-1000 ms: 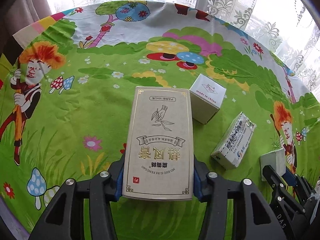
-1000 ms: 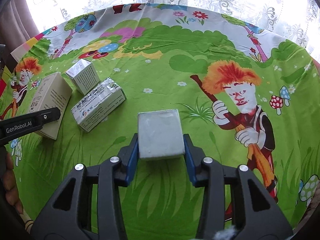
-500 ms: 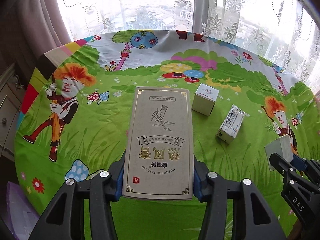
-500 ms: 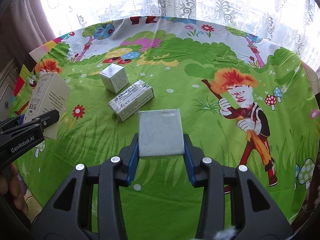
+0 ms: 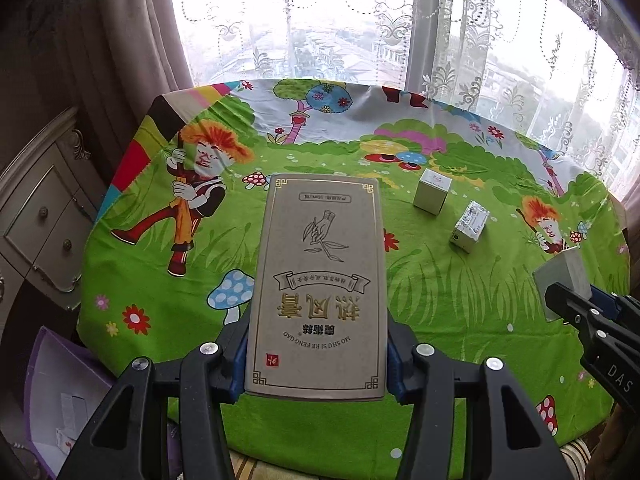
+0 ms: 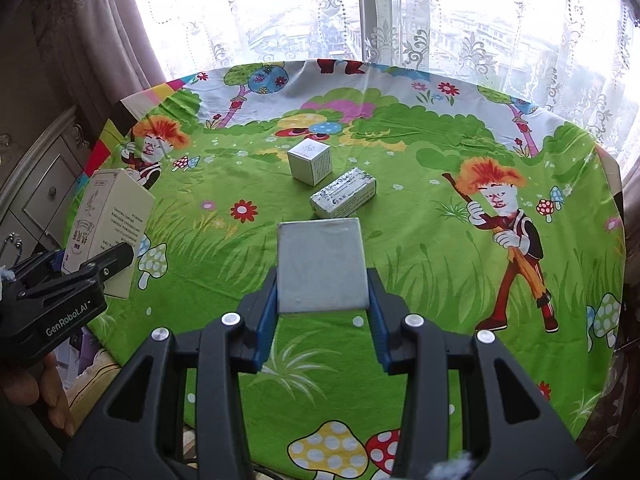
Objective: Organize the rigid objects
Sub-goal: 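Grasp the beige box with left tool while right tool grasps the white wrapped box, then carry the beige box and white wrapped box to the purple box and release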
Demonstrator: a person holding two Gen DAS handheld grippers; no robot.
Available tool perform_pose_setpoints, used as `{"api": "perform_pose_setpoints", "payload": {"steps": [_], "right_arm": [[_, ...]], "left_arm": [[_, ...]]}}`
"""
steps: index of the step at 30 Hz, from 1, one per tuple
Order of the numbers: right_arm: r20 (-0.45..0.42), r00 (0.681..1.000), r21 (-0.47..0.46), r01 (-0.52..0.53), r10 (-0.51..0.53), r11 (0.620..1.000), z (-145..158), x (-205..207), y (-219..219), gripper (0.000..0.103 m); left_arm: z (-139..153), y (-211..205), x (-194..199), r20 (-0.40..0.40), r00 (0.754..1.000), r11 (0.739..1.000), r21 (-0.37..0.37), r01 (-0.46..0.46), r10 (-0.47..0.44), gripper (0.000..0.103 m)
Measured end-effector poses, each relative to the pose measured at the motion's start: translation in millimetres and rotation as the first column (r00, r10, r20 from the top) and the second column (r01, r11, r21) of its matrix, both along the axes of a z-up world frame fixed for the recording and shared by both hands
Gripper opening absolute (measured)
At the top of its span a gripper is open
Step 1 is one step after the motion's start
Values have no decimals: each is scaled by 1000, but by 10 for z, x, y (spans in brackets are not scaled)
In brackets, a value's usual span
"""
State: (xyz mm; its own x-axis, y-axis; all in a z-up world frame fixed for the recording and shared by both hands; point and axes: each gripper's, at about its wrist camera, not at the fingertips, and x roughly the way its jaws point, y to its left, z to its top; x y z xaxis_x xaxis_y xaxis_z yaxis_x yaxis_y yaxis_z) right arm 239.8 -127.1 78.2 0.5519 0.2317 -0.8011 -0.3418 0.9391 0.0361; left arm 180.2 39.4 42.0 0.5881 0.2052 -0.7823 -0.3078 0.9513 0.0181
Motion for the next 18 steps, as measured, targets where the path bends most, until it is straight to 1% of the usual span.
{"api": "perform_pose_setpoints", "payload": {"steps": [7, 18], "right_arm": [[11, 998, 12, -59, 59, 998, 125, -254, 243, 44], [17, 989, 29, -146, 146, 989, 257, -595, 632, 44]], "left_arm": [[122, 254, -390, 27, 998, 999, 10, -51, 50, 53], [242, 555, -849, 60, 992, 993, 29, -117, 115, 53]]}}
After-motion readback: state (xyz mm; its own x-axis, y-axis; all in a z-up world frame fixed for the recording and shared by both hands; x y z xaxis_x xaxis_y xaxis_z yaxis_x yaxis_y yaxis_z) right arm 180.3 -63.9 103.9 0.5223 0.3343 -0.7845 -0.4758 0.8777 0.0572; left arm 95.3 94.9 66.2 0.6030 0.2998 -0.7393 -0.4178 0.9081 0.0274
